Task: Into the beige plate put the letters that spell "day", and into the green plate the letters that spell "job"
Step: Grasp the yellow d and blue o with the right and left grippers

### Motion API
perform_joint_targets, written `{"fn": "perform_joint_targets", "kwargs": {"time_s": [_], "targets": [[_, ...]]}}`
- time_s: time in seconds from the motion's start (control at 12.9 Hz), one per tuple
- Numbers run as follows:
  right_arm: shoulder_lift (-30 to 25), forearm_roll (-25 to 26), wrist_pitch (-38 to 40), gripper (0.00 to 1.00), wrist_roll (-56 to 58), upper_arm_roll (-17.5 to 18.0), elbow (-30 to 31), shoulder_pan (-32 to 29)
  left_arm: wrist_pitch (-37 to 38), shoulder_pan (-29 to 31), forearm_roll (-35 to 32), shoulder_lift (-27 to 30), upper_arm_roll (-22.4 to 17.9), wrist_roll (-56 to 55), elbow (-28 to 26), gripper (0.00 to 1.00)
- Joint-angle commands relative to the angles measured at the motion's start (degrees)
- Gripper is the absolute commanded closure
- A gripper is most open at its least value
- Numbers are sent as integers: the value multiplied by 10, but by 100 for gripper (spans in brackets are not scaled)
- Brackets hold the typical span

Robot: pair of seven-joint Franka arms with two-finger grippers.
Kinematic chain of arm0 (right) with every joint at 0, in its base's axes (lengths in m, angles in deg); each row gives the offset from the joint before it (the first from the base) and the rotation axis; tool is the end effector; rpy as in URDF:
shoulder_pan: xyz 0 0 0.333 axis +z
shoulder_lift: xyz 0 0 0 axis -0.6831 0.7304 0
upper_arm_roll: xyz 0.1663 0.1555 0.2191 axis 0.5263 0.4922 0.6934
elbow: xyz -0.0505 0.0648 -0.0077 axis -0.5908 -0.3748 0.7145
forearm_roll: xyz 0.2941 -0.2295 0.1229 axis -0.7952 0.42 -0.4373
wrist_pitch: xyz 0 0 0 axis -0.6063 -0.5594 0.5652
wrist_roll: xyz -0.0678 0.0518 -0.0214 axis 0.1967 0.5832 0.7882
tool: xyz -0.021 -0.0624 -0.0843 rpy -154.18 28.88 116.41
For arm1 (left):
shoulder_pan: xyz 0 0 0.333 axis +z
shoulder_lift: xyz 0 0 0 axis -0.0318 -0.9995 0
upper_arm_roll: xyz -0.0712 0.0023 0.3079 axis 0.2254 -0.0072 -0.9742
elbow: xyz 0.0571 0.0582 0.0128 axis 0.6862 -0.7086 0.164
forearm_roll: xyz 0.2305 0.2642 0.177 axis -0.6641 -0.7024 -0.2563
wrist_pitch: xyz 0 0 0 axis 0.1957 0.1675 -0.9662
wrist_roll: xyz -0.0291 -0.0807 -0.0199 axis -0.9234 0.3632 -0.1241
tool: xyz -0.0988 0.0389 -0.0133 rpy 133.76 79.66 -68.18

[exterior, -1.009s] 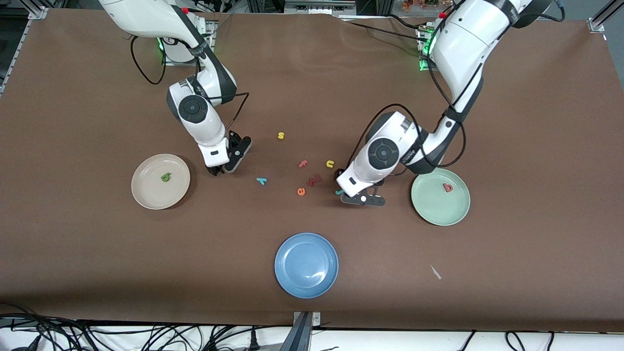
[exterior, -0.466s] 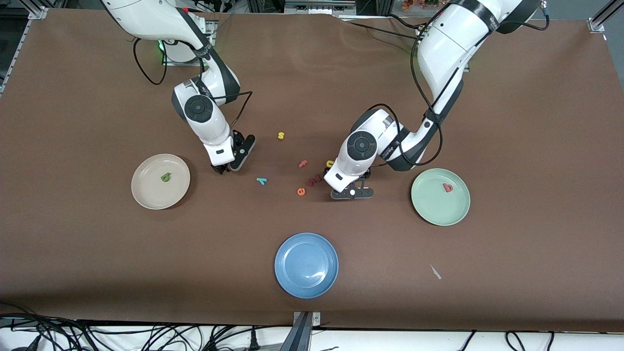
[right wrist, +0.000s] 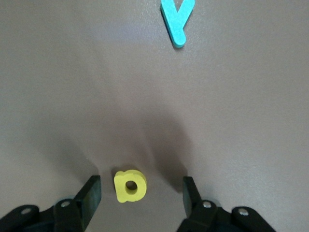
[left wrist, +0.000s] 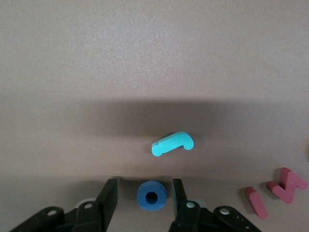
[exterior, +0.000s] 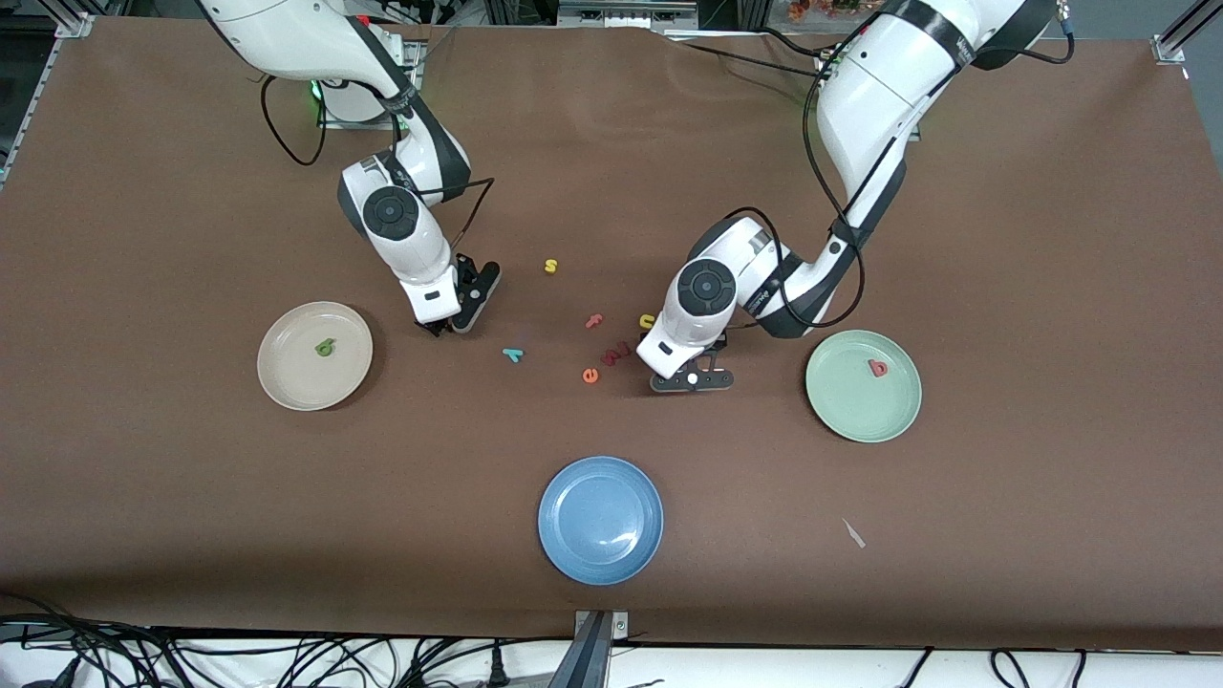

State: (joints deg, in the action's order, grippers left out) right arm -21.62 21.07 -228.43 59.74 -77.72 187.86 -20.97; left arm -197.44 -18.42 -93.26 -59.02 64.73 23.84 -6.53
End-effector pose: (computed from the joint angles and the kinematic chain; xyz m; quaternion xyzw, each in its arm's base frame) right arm 0.4789 0.2495 0.1740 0.8458 0.5333 0.0006 0.0116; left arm 0.5615 -0.4017 0.1764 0.9980 0.0368 -0.0496 0.0094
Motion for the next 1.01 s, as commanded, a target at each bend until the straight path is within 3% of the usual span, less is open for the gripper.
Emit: {"fn": "perform_joint_targets", "kwargs": {"time_s": [0.0, 0.23, 0.39, 0.47, 0.62, 0.7, 0.93], "targets": [[-5, 8, -12, 40, 6, -1, 10, 1, 0, -4, -12, -1, -2, -13, 0, 47], [-1, 8, -12, 47, 5, -1, 11, 0, 0, -9, -12, -1, -2, -26, -1, 47], [0, 8, -12, 53, 3, -1, 11, 0, 0, -9, -12, -1, -2, -27, -1, 56], [0, 8, -12, 54, 2, -1, 11, 0, 0, -9, -13, -1, -1, -27, -1, 64], [0, 8, -12, 58, 2, -1, 11, 0, 0, -9, -12, -1, -1, -27, -1, 91], [0, 8, -12, 62, 2, -1, 10, 1, 2, -7, -12, -1, -1, -27, 0, 98], [0, 8, -12, 68, 1, -1, 10, 0, 7, 5, -12, 8, 1, -20, 1, 99]]}}
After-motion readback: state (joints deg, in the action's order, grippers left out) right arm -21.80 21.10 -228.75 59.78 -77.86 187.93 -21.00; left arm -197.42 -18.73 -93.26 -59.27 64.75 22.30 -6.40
